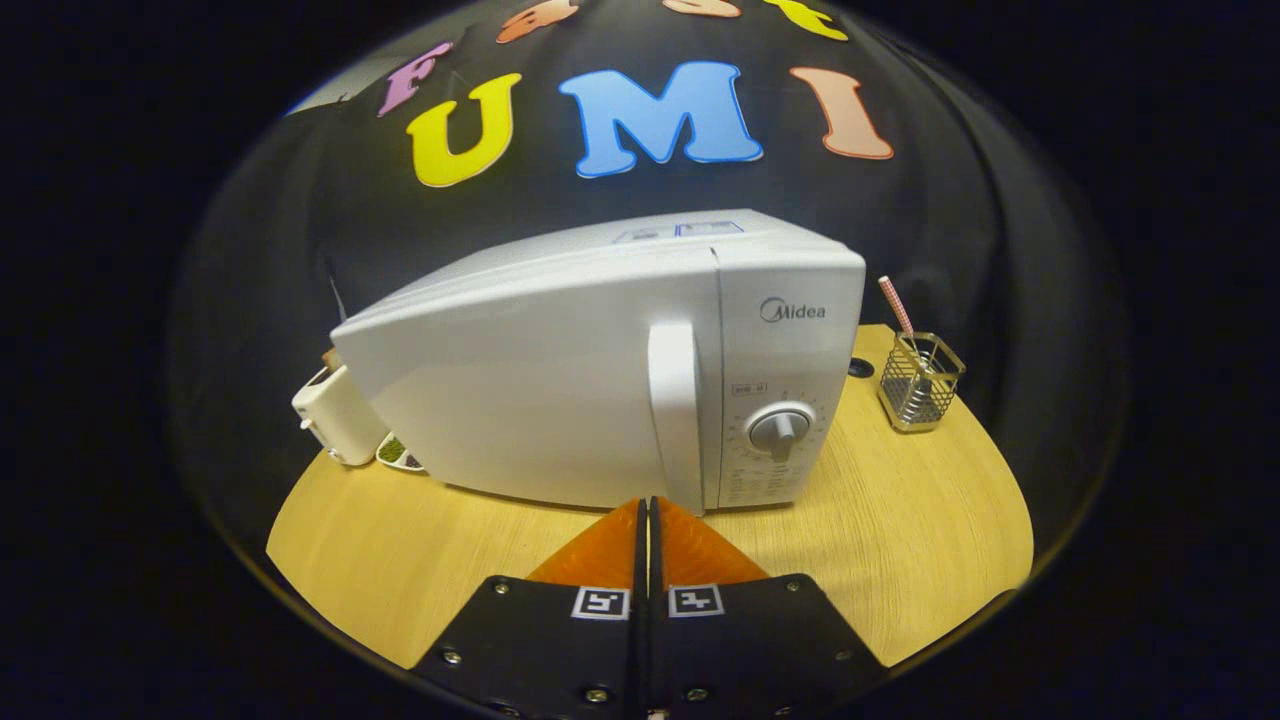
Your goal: Open the microwave, put the food inside, and close the microwave door.
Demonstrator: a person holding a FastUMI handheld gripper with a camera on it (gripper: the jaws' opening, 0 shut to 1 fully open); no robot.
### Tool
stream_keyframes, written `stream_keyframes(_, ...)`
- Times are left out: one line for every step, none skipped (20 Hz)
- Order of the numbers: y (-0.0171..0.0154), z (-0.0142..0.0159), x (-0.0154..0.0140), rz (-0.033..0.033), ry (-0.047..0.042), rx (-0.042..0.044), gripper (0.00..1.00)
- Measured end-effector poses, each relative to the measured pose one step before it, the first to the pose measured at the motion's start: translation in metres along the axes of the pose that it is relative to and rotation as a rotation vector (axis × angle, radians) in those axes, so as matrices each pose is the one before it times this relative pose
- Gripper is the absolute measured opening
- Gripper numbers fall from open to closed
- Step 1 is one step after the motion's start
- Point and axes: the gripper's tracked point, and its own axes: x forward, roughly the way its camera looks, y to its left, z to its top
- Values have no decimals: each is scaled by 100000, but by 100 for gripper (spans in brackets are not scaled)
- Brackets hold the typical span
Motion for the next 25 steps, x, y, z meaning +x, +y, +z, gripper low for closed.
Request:
stream_keyframes(635,411,-1708,1438,-2426,-1125,0)
stream_keyframes(524,-112,-1804,1882,-2593,-781,0)
stream_keyframes(702,495,-1650,1515,-2638,-1232,0)
stream_keyframes(570,531,-1781,1176,-2876,-1283,0)
stream_keyframes(666,667,-1687,1322,-2517,-1019,0)
stream_keyframes(971,512,-1407,2451,-2131,-381,0)
stream_keyframes(811,607,-1319,1986,-2229,-1110,0)
stream_keyframes(423,762,-1133,668,-2621,-1552,6)
stream_keyframes(365,868,-1035,330,-2811,-1845,23)
stream_keyframes(367,745,-888,-37,-3433,-1598,63)
stream_keyframes(-116,1168,-1212,-1607,-3130,-1727,83)
stream_keyframes(105,801,160,-1679,-3183,-1953,99)
stream_keyframes(-71,575,-619,-1548,-2404,-1988,99)
stream_keyframes(-152,305,-194,-1480,-1536,-1332,99)
stream_keyframes(58,269,-237,-205,-883,-802,99)
stream_keyframes(26,366,-181,-574,-1381,-517,99)
stream_keyframes(-189,298,-252,-938,-1067,-355,99)
stream_keyframes(-188,271,-142,-783,-858,195,99)
stream_keyframes(-85,246,-60,-430,-683,616,99)
stream_keyframes(-91,160,-17,-455,-499,654,99)
stream_keyframes(-172,35,170,-554,-40,795,99)
stream_keyframes(-193,40,168,-293,-92,964,99)
stream_keyframes(-216,-29,20,-486,252,1072,99)
stream_keyframes(-223,94,126,-380,-98,1238,99)
stream_keyframes(-142,228,81,-479,-452,1008,99)
